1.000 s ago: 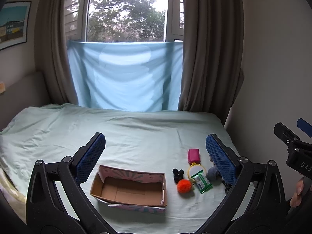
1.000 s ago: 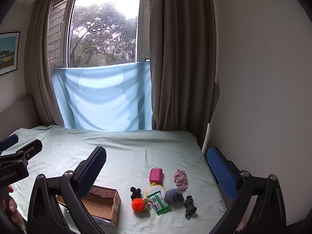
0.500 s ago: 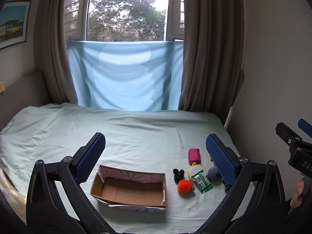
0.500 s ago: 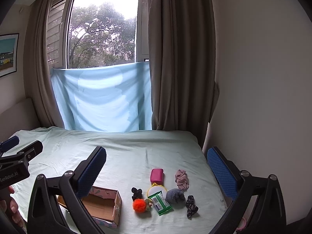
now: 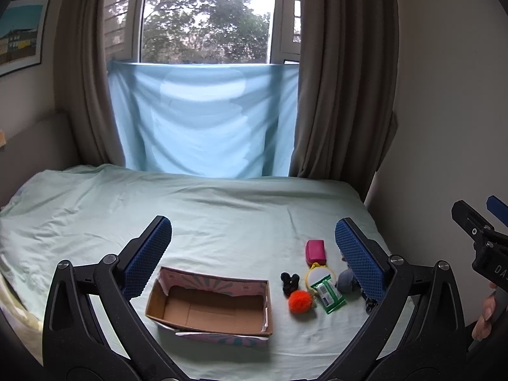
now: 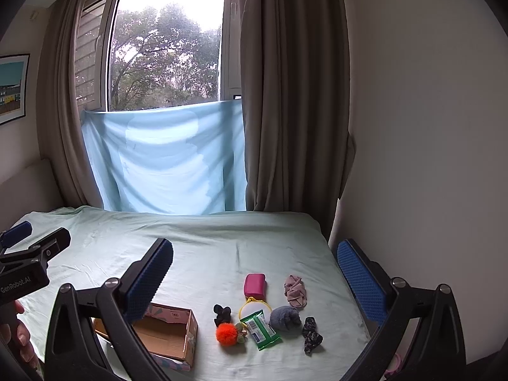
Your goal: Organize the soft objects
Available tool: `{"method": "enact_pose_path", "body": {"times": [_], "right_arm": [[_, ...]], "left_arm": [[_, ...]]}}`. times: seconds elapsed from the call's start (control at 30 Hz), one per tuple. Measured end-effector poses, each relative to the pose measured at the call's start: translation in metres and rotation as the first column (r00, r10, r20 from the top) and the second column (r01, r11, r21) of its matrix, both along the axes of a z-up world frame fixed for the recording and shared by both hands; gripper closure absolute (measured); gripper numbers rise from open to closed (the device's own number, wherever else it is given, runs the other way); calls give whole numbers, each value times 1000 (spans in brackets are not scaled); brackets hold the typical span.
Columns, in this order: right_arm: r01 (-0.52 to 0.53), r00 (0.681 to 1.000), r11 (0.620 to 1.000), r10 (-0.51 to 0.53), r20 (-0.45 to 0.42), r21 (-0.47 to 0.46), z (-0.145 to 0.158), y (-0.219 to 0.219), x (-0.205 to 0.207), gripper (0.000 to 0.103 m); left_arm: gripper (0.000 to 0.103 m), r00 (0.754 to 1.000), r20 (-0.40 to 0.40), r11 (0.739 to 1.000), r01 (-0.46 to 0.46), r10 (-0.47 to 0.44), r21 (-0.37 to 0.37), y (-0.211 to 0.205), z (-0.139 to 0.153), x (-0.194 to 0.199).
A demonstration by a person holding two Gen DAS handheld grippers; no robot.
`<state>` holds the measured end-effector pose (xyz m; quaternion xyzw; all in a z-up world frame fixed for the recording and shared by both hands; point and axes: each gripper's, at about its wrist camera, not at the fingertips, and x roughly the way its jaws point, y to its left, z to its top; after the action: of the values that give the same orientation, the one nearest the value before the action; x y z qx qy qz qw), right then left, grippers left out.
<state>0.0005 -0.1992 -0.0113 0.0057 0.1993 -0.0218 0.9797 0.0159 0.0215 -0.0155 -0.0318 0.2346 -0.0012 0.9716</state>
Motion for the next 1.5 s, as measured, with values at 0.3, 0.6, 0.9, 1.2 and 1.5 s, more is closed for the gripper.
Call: {"method": "enact_pose_path", "body": {"times": [0.3,0.6,0.9,1.2,1.5], "right_arm": [[28,999,999,-27,-43,32,-12,-5,4,0],[109,983,994,-106,-151,11,-58,-23,29,0],[28,966,999,-22,-257,20,-138,-66,83,0],[-95,932,995,103,-347,40,-249,-98,156,0],[-145,879,987,160,-450,68,-364,-114,223,7]], "left_arm": [[1,995,-92,999,46,-48,-19,-3,-21,19],[1,953,-236,982,177,-187,-64,-41,-84,54],[1,930,-334,988,155,-153,-19,-116,-179,104],[3,899,-426,990,135,-105,43,-168,-299,149],[11,862,-506,982,126,-37,143,-182,-396,193]]}}
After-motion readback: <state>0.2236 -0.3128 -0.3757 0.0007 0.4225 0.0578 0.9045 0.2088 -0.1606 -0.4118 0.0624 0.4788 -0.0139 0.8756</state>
